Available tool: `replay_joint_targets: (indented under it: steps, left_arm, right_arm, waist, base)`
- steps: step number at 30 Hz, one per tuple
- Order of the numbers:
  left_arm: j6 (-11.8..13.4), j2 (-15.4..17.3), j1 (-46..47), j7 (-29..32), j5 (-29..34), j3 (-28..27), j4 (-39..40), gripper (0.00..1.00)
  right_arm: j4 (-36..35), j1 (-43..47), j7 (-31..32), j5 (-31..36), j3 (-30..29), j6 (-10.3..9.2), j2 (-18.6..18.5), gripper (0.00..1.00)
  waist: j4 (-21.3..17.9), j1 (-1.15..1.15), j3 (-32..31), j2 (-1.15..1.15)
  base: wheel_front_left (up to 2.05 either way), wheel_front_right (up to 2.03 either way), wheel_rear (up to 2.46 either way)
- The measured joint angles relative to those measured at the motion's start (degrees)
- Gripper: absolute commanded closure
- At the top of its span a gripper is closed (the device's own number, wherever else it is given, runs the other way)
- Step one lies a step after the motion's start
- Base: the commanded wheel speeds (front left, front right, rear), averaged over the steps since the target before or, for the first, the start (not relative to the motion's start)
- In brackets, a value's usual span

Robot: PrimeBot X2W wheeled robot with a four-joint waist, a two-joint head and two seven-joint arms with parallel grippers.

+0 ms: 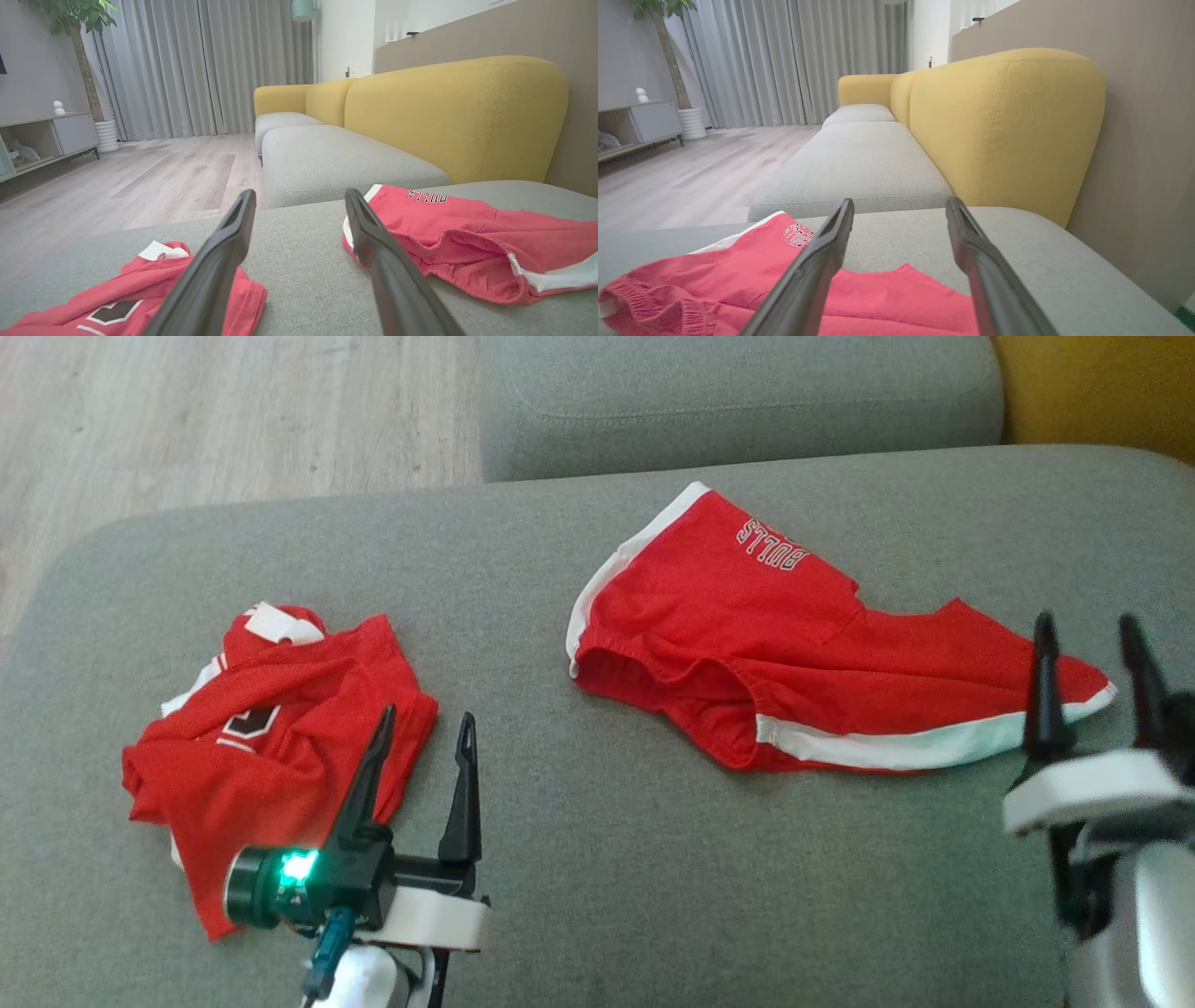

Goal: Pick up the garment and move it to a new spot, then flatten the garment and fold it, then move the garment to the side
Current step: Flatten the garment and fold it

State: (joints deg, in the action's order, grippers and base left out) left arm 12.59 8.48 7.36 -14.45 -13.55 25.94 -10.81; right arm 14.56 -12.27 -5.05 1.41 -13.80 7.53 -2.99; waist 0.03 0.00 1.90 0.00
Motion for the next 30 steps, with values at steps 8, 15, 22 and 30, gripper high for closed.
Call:
replay_joint_targets:
  steps: [8,15,22,30]
  left_arm:
    - [0.0,0.0,-0.2,0.0,0.0,-0.2,0.0,0.0]
    - [-0.3,-0.1,-0.1,0.0,0.0,-0.1,0.1,0.0]
    - [-0.8,-0.9,1.0,0.0,0.0,0.5,-0.4,0.0]
    - [-1.0,-1.6,1.8,0.0,0.0,0.7,-0.9,0.0]
  right_arm:
    - [-2.1,11.1,-5.3,-10.7,8.5,0.0,0.6,0.0]
    - [-4.2,7.7,-4.3,-9.0,13.6,0.0,0.5,0.0]
    - [-0.1,-1.4,4.9,-3.0,21.7,0.0,0.3,0.0]
    - [13.7,-6.2,12.0,7.0,17.2,0.0,0.2,0.0]
  waist:
    - [0.2,0.0,-0.8,0.0]
    - [3.1,0.0,0.8,0.0]
    - [7.9,0.0,2.7,0.0]
    - [13.0,0.01,4.2,0.0]
  base:
    - [0.0,0.0,0.0]
    - [0.0,0.0,0.0]
    - [0.0,0.0,0.0]
    - [0.0,0.0,0.0]
